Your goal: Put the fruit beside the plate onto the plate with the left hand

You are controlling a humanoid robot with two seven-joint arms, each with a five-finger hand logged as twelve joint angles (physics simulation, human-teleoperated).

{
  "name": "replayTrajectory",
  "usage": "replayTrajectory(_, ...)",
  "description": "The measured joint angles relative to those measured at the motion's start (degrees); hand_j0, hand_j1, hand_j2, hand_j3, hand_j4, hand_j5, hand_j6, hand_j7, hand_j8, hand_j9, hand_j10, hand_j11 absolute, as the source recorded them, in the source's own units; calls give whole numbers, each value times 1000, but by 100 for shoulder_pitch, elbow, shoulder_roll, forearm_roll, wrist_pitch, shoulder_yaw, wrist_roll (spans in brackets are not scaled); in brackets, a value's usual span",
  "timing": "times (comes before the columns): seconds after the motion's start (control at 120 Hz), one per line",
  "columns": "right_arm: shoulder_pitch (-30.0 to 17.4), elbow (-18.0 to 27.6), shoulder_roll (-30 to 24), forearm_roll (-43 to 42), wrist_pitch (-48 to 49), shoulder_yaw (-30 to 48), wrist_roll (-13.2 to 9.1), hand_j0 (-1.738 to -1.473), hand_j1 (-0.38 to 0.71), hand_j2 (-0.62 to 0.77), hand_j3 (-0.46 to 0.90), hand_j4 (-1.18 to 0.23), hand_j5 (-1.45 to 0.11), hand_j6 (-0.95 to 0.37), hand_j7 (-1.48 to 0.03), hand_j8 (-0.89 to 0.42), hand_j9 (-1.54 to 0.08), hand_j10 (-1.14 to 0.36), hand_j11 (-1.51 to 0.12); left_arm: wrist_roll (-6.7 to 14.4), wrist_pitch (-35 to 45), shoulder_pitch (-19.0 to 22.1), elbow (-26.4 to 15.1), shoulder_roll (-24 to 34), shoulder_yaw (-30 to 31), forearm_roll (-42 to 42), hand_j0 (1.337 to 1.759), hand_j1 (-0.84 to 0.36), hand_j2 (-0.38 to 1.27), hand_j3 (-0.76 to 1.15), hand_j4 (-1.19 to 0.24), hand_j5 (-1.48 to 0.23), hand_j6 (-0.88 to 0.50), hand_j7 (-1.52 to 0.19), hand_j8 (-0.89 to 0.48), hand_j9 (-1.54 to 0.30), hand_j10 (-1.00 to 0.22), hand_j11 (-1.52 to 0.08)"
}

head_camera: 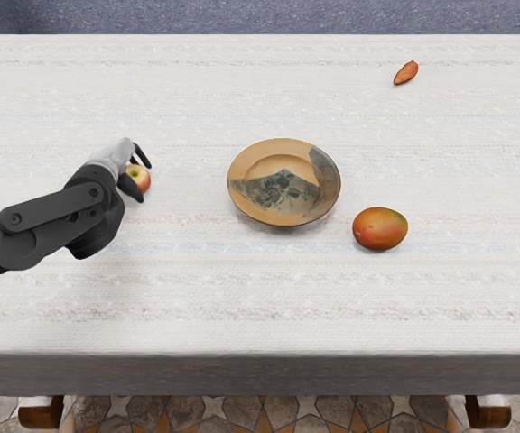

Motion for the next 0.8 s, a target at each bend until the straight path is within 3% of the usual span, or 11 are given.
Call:
replayTrajectory(0.275, 0, 5, 0, 0, 3, 0, 0, -1658, -349, 0, 0, 0, 0, -1, 0, 0, 0, 0, 0, 0, -4, -5, -43, 35, -6, -38, 1644, -333, 297, 33, -635, -864, -402, -860, -372, -855, -589, -856)
replayTrajectory(0.567, 0, 9, 0, 0, 3, 0, 0, -1658, -349, 0, 0, 0, 0, -1, 0, 0, 0, 0, 0, -2, -23, -44, -82, 5, -15, -84, 1655, -370, 349, -9, -565, -986, -326, -969, -296, -970, -529, -977)
replayTrajectory(0.8, 15, 7, 0, 0, 2, 0, 0, -1658, -349, 0, 0, 0, 0, -1, 0, 0, 0, 0, 0, 0, -35, -206, -773, 298, -93, -107, 1652, -379, 372, -3, -532, -1041, -288, -1021, -255, -1030, -512, -1027)
